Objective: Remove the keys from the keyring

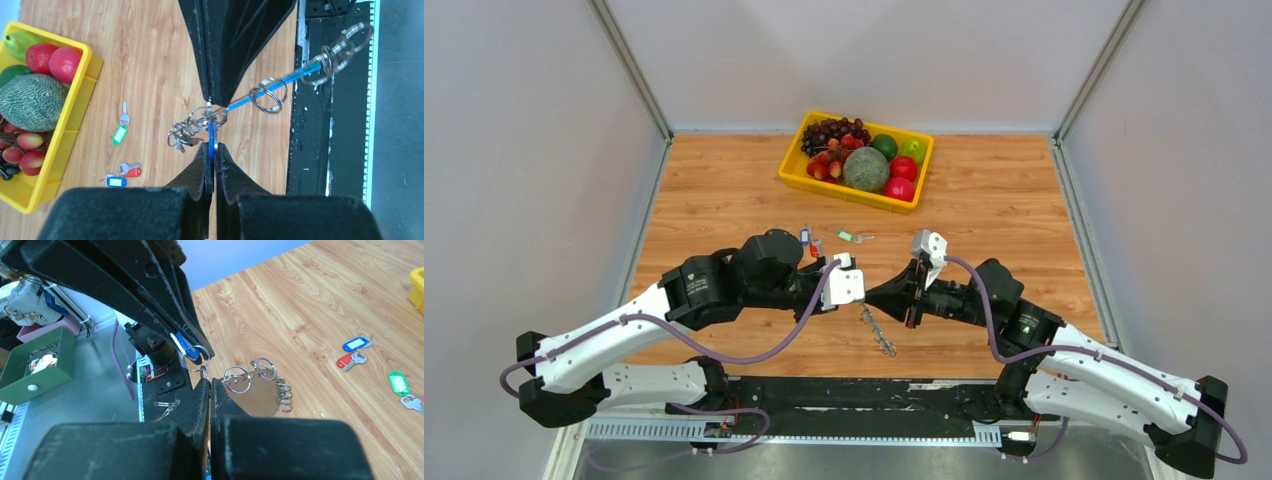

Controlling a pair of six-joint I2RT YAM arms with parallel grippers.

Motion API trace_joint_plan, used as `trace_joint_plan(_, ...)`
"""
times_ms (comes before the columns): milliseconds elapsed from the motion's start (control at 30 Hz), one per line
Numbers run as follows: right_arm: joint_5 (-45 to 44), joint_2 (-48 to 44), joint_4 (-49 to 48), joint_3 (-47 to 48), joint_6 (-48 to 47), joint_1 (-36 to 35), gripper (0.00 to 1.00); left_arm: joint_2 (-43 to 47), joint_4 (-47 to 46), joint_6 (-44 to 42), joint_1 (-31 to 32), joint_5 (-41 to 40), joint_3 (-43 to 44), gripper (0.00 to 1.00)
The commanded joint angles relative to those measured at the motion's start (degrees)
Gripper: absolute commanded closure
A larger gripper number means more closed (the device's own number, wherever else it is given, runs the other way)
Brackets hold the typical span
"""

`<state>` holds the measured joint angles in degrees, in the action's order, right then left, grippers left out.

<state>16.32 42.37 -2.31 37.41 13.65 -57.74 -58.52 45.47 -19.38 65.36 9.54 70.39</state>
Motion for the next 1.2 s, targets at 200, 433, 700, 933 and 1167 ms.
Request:
trace_joint_plan(200, -0.9, 4.1, 1.2, 3.8, -3.5, -3.6, 1.00, -2.2, 1.4, -0.5, 0.5, 1.3, 4.4, 1.00)
trace_joint_plan(433, -1.9, 6.7, 2.1, 5.8, -3.9, -4.8, 1.00, -5.4, 4.8, -0.4, 0.6, 0.7, 7.4, 1.00)
trace_joint_plan(700, -6.2, 7.4, 4.6, 6.2, -3.6, -5.6, 1.00, -5.3, 5.4, -1.0, 0.8, 0.6, 8.4, 1.00)
trace_joint_plan(933, -11.5, 3.6, 4.8, 3.7, -1.6, -5.5, 1.00, 0.2, 2.2, -2.5, 0.9, 1.2, 5.9, 1.00)
trace_joint_plan(1167, -12.5, 4.0, 5.0, 2.8, -0.1, -5.5, 1.00, 2.3, 2.2, -3.4, 0.9, 2.2, 5.2, 1.00)
